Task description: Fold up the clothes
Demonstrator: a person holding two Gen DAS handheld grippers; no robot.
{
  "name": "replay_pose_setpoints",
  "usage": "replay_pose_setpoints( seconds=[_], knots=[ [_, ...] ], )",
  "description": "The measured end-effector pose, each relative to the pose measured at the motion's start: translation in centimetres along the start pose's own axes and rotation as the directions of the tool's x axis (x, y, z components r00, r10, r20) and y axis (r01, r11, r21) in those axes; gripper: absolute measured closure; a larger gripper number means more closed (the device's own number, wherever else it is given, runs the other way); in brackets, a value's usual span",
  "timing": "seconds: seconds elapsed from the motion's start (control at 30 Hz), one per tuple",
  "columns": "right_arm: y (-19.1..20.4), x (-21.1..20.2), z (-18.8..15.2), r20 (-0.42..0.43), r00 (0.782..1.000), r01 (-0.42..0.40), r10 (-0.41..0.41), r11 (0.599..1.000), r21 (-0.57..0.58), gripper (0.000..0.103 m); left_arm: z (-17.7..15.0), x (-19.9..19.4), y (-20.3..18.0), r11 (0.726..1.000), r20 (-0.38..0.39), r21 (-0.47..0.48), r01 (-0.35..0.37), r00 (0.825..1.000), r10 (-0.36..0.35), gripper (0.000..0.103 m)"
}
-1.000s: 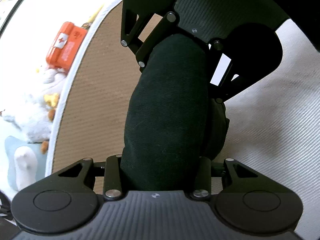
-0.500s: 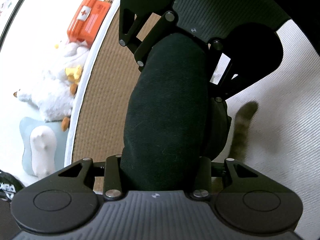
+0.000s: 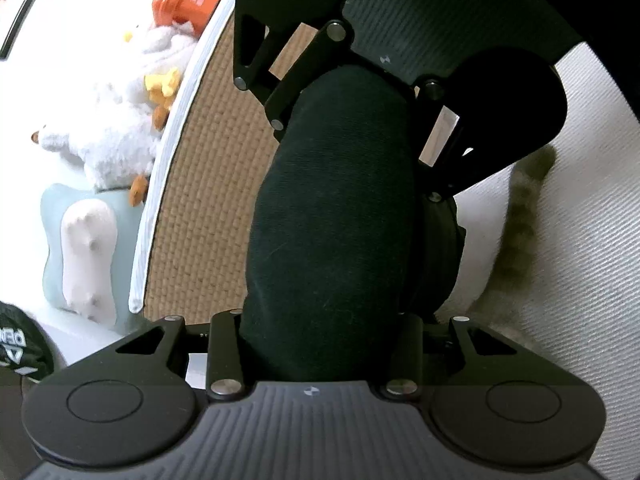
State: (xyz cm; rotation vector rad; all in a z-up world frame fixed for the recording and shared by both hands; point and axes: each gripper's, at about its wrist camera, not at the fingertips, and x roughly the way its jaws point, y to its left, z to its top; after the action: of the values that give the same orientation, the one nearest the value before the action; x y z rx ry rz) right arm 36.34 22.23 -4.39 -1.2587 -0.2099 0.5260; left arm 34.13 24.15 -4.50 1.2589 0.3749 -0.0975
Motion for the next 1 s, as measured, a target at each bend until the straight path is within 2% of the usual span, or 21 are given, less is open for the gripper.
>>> replay_pose_setpoints(
  seconds=[0.2, 0.43, 0.6, 0.77, 0.83, 1.0],
  knots=[
    [0.2, 1.6, 0.8, 0.031, 1.0, 0.0, 0.001, 1.0, -0.015, 0.068, -0.8, 1.3, 0.5, 1.0, -0.034, -0.006, -0.023, 0.999, 0.023, 0.057],
    [-0.2, 3.6, 1.9, 0.063, 0.998, 0.017, -0.016, 1.0, -0.025, 0.068, -1.3, 2.8, 1.3, 0.995, -0.093, -0.05, -0.085, 0.992, 0.08, 0.053],
    [-0.1, 4.6, 2.4, 0.086, 0.996, 0.018, -0.014, 0.999, -0.047, 0.068, -2.0, 3.2, 1.3, 0.993, -0.111, -0.032, -0.112, 0.988, 0.108, 0.048],
    [0.4, 5.7, 2.6, 0.073, 0.997, 0.007, -0.004, 0.999, -0.041, 0.068, -2.4, 3.0, 1.0, 0.992, -0.12, -0.039, -0.121, 0.986, 0.116, 0.041],
    [0.4, 6.4, 2.7, 0.057, 0.998, 0.004, -0.002, 1.0, -0.029, 0.068, -2.5, 2.6, 0.7, 0.99, -0.119, -0.027, -0.138, 0.984, 0.134, 0.04],
    [0.3, 8.8, 2.6, 0.016, 1.0, 0.01, -0.01, 1.0, -0.021, 0.069, -3.3, 1.1, 0.3, 0.987, -0.125, -0.069, -0.143, 0.983, 0.134, 0.04]
  ],
)
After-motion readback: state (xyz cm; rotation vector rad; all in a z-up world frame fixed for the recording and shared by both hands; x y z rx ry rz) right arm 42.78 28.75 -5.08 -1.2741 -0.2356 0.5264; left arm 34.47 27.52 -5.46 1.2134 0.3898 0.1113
